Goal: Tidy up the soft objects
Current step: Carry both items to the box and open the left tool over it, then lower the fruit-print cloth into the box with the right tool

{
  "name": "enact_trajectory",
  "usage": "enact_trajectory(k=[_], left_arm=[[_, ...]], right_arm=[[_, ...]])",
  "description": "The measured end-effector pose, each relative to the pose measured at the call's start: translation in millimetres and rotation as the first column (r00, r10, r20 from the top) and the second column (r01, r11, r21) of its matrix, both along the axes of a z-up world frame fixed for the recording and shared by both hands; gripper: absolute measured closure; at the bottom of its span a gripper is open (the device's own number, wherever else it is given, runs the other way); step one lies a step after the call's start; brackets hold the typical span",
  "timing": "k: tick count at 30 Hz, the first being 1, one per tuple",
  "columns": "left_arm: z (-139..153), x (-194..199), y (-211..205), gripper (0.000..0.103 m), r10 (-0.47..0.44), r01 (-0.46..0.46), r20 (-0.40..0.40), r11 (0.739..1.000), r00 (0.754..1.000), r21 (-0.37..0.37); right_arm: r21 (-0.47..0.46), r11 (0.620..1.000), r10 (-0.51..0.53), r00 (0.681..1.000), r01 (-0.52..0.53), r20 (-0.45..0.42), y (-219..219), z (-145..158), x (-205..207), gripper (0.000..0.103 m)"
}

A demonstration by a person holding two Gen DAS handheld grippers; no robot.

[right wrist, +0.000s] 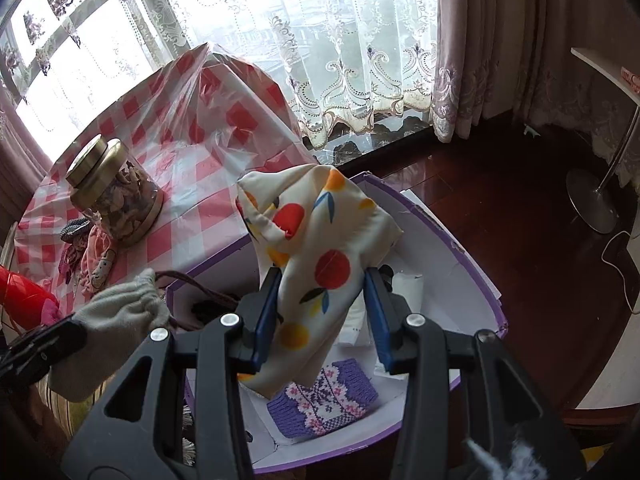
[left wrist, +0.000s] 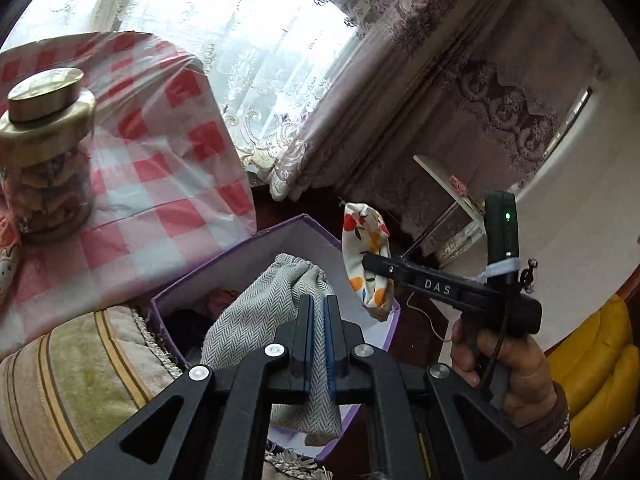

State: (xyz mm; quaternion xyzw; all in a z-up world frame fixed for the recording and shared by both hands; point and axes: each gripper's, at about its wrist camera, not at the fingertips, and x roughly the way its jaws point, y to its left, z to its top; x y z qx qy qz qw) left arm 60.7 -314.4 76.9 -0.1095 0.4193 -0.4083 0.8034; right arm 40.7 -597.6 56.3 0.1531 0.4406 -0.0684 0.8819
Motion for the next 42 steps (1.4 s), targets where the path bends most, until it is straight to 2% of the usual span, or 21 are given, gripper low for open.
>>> enact_trajectory(k=[4, 6, 8, 11, 12, 13, 15, 16, 17, 19, 20, 22, 24, 27, 30, 33, 37, 42], left_arm=[[-3.2, -6.1, -22.6, 0.097, -0.128, 0.127, 0.019, 0.991, 0.992, 0.049], [-4.9, -5.3, -33.6, 0.097, -0.216, 0.215, 0.010, 0.974, 0.976, 0.067], [-8.2, -6.0, -44.9, 0.097, -0.319, 0.318, -0.010, 0.944, 0.948, 0.092], [-14.2, -10.0, -65.8, 0.097, -0.486, 0.482, -0.023, 0.858, 0.874, 0.177], [-16.1, -12.7, -72.8, 0.097, -0.538, 0.531, -0.027, 0.822, 0.843, 0.204], [-19.7, -15.6, -81.3, 0.095, -0.601, 0.593, -0.042, 0.772, 0.798, 0.229], [-33.4, -19.5, -97.1, 0.083, -0.684, 0.673, -0.082, 0.679, 0.725, 0.292], [-45.0, -20.7, -105.8, 0.066, -0.706, 0.688, -0.103, 0.631, 0.701, 0.358], [-56.5, -21.5, -111.9, 0.055, -0.708, 0.670, -0.109, 0.593, 0.698, 0.446], [-72.1, -19.1, -110.8, 0.047, -0.712, 0.650, -0.128, 0.533, 0.690, 0.542], [-73.4, -17.1, -104.0, 0.041, -0.714, 0.645, -0.123, 0.528, 0.689, 0.552], [-67.3, -5.0, -90.1, 0.036, -0.678, 0.606, -0.096, 0.574, 0.729, 0.551], [-56.6, 8.0, -78.1, 0.035, -0.621, 0.548, -0.057, 0.640, 0.782, 0.540], [-46.4, 24.3, -55.3, 0.035, -0.535, 0.486, -0.041, 0.729, 0.844, 0.481], [-39.1, 30.4, -35.5, 0.035, -0.445, 0.407, -0.014, 0.804, 0.895, 0.433], [-33.1, 33.2, -16.0, 0.035, -0.355, 0.332, -0.004, 0.872, 0.935, 0.360], [-30.7, 40.0, 14.2, 0.035, -0.224, 0.224, -0.030, 0.938, 0.974, 0.263], [-22.9, 43.0, 51.6, 0.035, -0.112, 0.113, -0.016, 0.973, 0.994, 0.203]], right_arm=[[-0.003, 1.000, -0.025, 1.000, 0.025, 0.016, -9.9, 6.7, -6.2, 0.057], [-0.005, 0.999, -0.038, 0.999, 0.038, 0.021, -15.1, 9.3, -10.1, 0.057], [-0.006, 0.999, -0.048, 0.999, 0.048, 0.022, -19.4, 10.3, -13.6, 0.057], [-0.004, 0.998, -0.061, 0.998, 0.061, 0.020, -24.1, 9.1, -17.5, 0.057], [-0.001, 0.998, -0.066, 0.998, 0.066, 0.016, -25.2, 7.7, -17.5, 0.057], [0.001, 0.998, -0.069, 0.998, 0.069, 0.011, -25.8, 6.1, -16.7, 0.057], [0.002, 0.998, -0.069, 0.998, 0.069, 0.003, -26.4, 3.2, -15.3, 0.057], [0.002, 0.998, -0.066, 0.998, 0.066, 0.001, -26.3, 2.3, -15.3, 0.057], [0.002, 0.998, -0.060, 0.998, 0.060, -0.001, -26.2, 1.3, -14.6, 0.057], [0.000, 0.999, -0.049, 0.999, 0.049, -0.012, -26.1, -2.5, -12.8, 0.057], [0.001, 0.999, -0.046, 0.999, 0.046, -0.020, -26.6, -5.5, -11.6, 0.057], [0.013, 0.999, -0.034, 0.999, 0.034, -0.040, -25.5, -14.4, -7.9, 0.057], [0.016, 1.000, -0.015, 0.998, 0.016, -0.056, -21.0, -22.3, -4.9, 0.057], [0.018, 1.000, 0.009, 0.997, -0.007, -0.080, -16.1, -32.7, -0.5, 0.057], [0.027, 1.000, 0.005, 0.995, -0.003, -0.100, -16.6, -40.8, 2.7, 0.057], [0.026, 1.000, 0.020, 0.991, -0.016, -0.130, -14.7, -48.5, 10.9, 0.057], [0.016, 0.998, 0.058, 0.986, -0.056, -0.154, -3.1, -55.6, 26.3, 0.057], [0.012, 0.994, 0.105, 0.979, -0.105, -0.174, 14.4, -67.6, 53.5, 0.054]])
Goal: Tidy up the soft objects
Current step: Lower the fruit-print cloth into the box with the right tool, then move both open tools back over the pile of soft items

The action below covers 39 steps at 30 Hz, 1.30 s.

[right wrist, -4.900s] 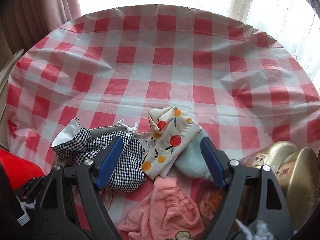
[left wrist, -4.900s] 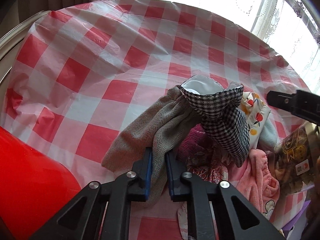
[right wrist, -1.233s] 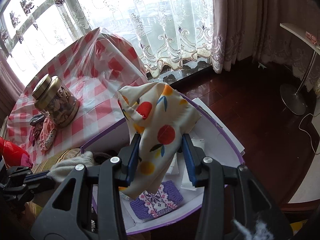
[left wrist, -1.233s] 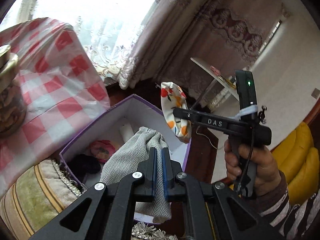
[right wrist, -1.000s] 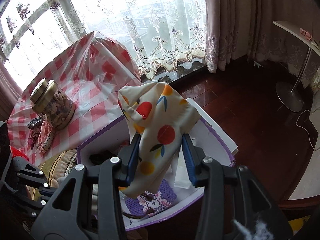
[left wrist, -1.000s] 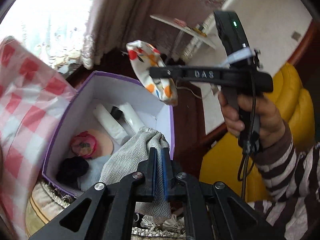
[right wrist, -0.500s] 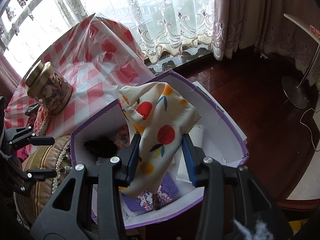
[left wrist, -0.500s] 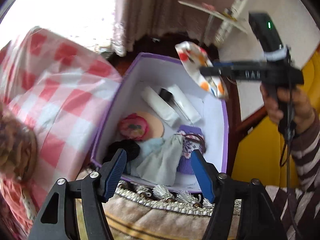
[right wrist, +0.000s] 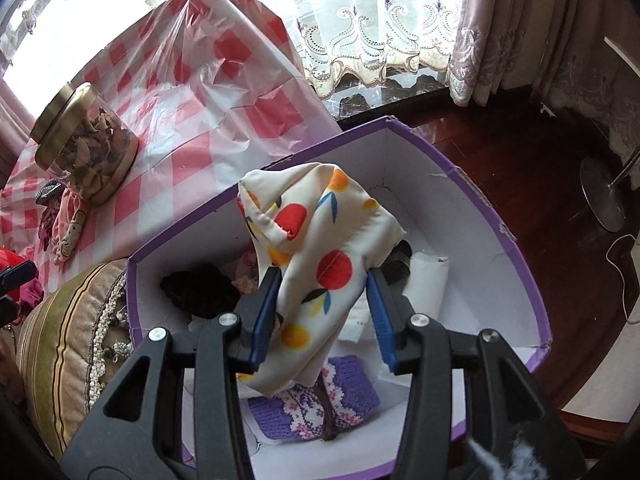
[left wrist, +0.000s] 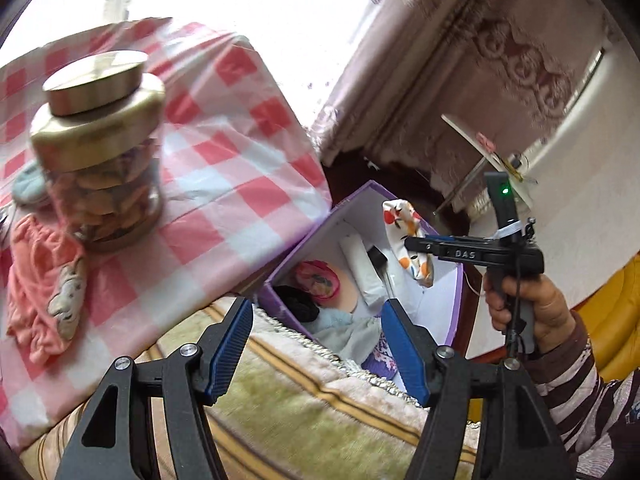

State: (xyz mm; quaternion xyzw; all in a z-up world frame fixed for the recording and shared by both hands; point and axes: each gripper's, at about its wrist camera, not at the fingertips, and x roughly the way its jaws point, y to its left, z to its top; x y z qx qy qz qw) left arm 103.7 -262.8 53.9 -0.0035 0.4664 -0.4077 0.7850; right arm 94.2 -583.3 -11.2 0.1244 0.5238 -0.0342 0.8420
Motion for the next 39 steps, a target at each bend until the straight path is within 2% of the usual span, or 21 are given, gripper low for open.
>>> enact_trajectory(k=[3, 8, 13, 16, 21, 26, 32, 39], left_arm=[[0.0, 1.0, 17.6, 0.035, 0.052, -0.052, 0.002, 0.999, 0.999, -0.015], [-2.6, -4.2, 41.7, 0.035, 0.112, -0.112, 0.023, 0.994, 0.993, -0.003], [5.0, -14.2, 64.7, 0.035, 0.171, -0.171, 0.106, 0.985, 0.979, -0.011], [11.1, -21.0, 79.0, 0.035, 0.230, -0.233, 0.159, 0.972, 0.960, -0.002], [10.9, -26.1, 114.5, 0.035, 0.315, -0.317, 0.146, 0.948, 0.938, -0.014], [12.4, -25.5, 156.5, 0.035, 0.431, -0.433, 0.165, 0.901, 0.887, -0.023], [16.3, -15.9, 205.8, 0.036, 0.567, -0.561, 0.142, 0.824, 0.811, -0.081], [17.6, 4.7, 249.8, 0.036, 0.693, -0.683, 0.081, 0.720, 0.716, -0.125]], right_arm=[[0.008, 0.999, 0.041, 0.998, -0.041, -0.037, 10.6, -16.9, 19.2, 0.039], [0.017, 0.999, 0.029, 0.998, -0.028, -0.049, 16.0, -21.3, 17.4, 0.037], [0.003, 0.999, 0.048, 0.999, -0.048, 0.019, 26.2, 8.8, 2.4, 0.037], [0.015, 0.996, 0.087, 0.994, -0.089, 0.071, 40.1, 31.9, -2.1, 0.037], [0.004, 0.985, 0.171, 0.975, -0.173, 0.139, 81.4, 64.5, -1.7, 0.037], [-0.015, 0.948, 0.314, 0.930, -0.317, 0.190, 136.3, 83.3, 2.3, 0.037], [-0.038, 0.888, 0.457, 0.870, -0.458, 0.185, 200.4, 88.2, 11.3, 0.037], [-0.058, 0.809, 0.586, 0.793, -0.585, 0.165, 269.2, 86.2, 22.6, 0.037]])
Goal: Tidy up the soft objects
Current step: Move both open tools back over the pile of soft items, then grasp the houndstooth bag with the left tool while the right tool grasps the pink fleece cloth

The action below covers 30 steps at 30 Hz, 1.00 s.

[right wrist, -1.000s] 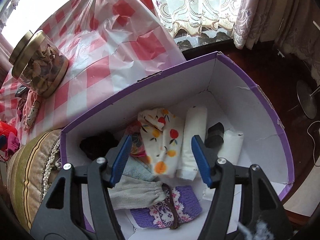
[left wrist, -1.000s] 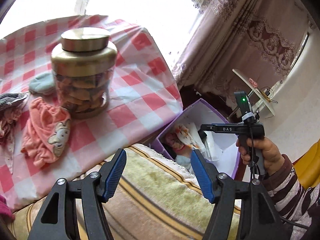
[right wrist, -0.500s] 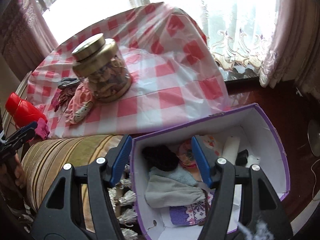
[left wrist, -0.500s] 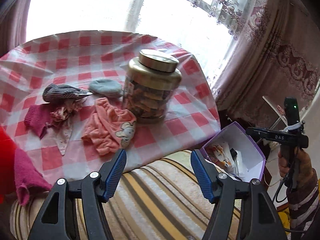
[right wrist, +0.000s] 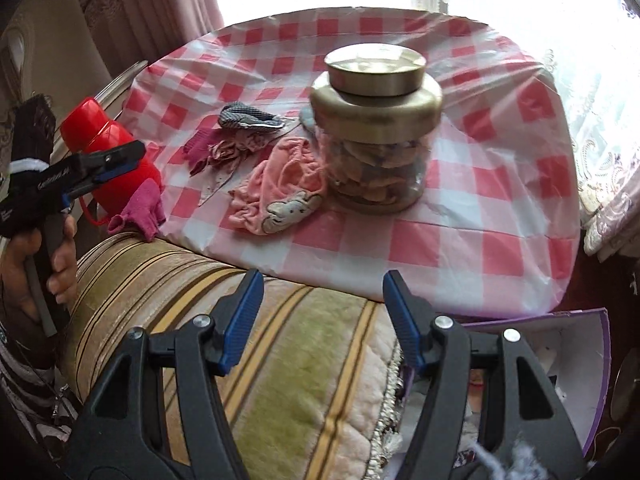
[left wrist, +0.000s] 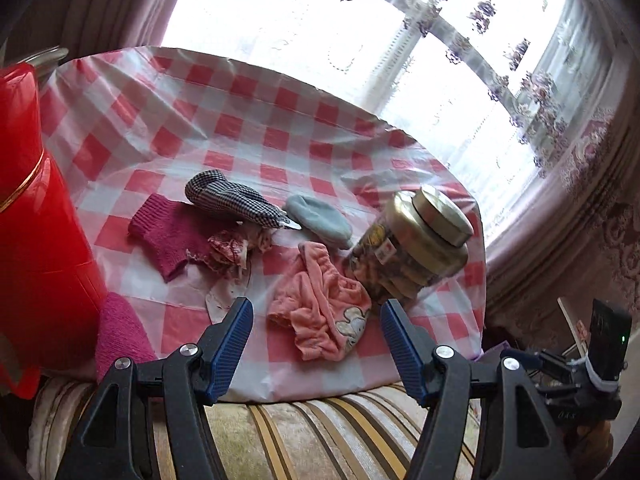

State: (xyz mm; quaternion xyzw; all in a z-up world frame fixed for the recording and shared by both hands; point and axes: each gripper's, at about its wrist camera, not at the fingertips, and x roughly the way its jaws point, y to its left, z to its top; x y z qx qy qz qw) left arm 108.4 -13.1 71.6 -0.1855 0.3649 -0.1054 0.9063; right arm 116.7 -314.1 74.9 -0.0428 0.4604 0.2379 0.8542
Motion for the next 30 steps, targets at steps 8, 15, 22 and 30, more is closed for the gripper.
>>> enact_trajectory(k=[8, 15, 22, 30], left_arm=[[-1.2, 50.2, 30.9, 0.036, 0.159, -0.165, -0.074, 0.983, 0.985, -0.083], [-11.5, 110.9, 53.2, 0.036, 0.291, -0.322, -0.184, 0.931, 0.939, -0.170], [-30.0, 153.5, 81.0, 0.036, 0.390, -0.443, -0.252, 0.873, 0.886, -0.206], [-68.1, 170.8, 101.3, 0.036, 0.395, -0.476, -0.317, 0.847, 0.862, -0.238]], right_arm=[[-0.029, 0.995, 0.095, 0.995, -0.095, 0.016, 61.2, 1.1, 20.7, 0.037], [-0.036, 0.994, 0.104, 0.995, -0.103, 0.012, 91.6, -2.3, 40.5, 0.037], [-0.059, 0.990, 0.125, 0.992, -0.125, 0.000, 117.1, -12.8, 59.7, 0.033], [-0.113, 0.986, 0.113, 0.989, -0.124, -0.092, 148.0, -51.7, 89.2, 0.032]])
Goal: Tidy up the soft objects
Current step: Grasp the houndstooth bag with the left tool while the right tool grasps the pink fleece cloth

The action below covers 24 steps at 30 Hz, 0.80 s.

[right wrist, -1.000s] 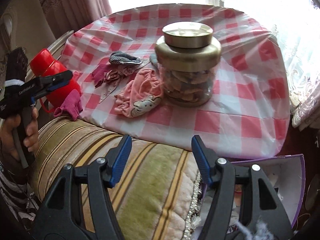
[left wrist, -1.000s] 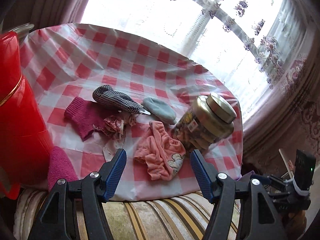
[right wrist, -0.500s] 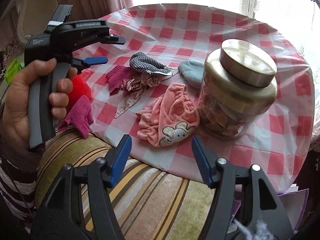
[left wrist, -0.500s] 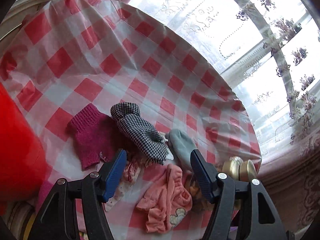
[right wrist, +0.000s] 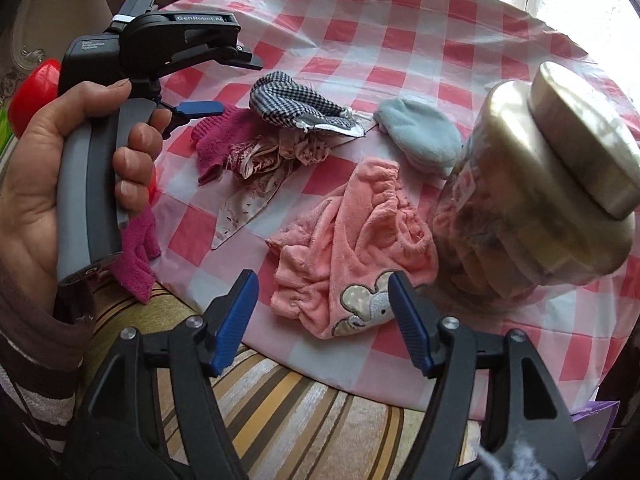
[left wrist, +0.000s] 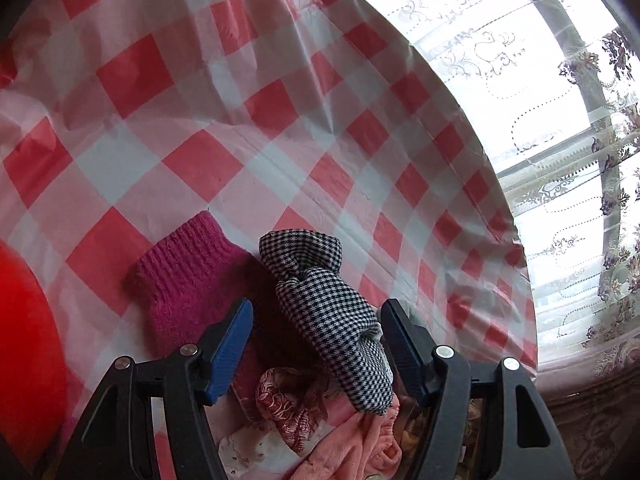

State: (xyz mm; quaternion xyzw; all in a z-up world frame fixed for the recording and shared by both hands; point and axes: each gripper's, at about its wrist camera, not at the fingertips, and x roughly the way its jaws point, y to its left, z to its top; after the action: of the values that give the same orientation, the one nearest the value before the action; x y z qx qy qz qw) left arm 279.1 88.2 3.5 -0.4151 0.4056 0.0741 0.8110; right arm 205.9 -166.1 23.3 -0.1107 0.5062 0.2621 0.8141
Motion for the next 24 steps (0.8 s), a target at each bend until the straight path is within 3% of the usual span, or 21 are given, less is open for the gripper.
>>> enact_trajectory(k=[7, 15, 18, 19, 20, 21, 23, 24], left_arm=[[-26.7, 9.7, 3.5, 0.040, -0.035, 0.037, 0.019, 0.995, 0.999, -0.095], [-40.5, 21.6, -1.3, 0.044, -0.088, 0.090, 0.022, 0.985, 0.996, -0.144], [-43.4, 25.4, -5.3, 0.058, -0.112, 0.115, 0.026, 0.982, 0.993, -0.150], [-44.5, 27.1, -6.2, 0.069, -0.118, 0.121, 0.028, 0.981, 0.993, -0.150], [-45.7, 28.5, -6.4, 0.078, -0.123, 0.126, 0.029, 0.981, 0.992, -0.150], [-47.1, 29.7, -6.8, 0.081, -0.129, 0.132, 0.030, 0.980, 0.991, -0.149], [-48.8, 30.3, -6.8, 0.088, -0.136, 0.140, 0.037, 0.980, 0.990, -0.144], [-48.8, 30.1, -6.0, 0.089, -0.136, 0.142, 0.046, 0.979, 0.990, -0.146]], right_arm=[[-0.050, 0.999, -0.001, 0.998, -0.002, -0.059, 19.4, -32.4, 15.0, 0.032], [-0.080, 0.997, -0.004, 0.996, -0.003, -0.094, 28.6, -53.9, 30.8, 0.032], [-0.089, 0.996, -0.004, 0.995, -0.005, -0.099, 31.9, -61.4, 36.3, 0.032], [-0.088, 0.996, -0.007, 0.995, -0.002, -0.104, 31.7, -64.0, 38.6, 0.032], [-0.086, 0.996, -0.011, 0.994, 0.002, -0.106, 31.1, -66.6, 41.1, 0.035], [-0.086, 0.996, -0.017, 0.996, 0.009, -0.093, 30.1, -66.5, 41.6, 0.039], [-0.074, 0.997, -0.030, 0.997, 0.025, -0.076, 26.2, -64.0, 42.7, 0.069], [-0.056, 0.998, -0.037, 0.996, 0.033, -0.080, 22.8, -63.0, 43.4, 0.071]])
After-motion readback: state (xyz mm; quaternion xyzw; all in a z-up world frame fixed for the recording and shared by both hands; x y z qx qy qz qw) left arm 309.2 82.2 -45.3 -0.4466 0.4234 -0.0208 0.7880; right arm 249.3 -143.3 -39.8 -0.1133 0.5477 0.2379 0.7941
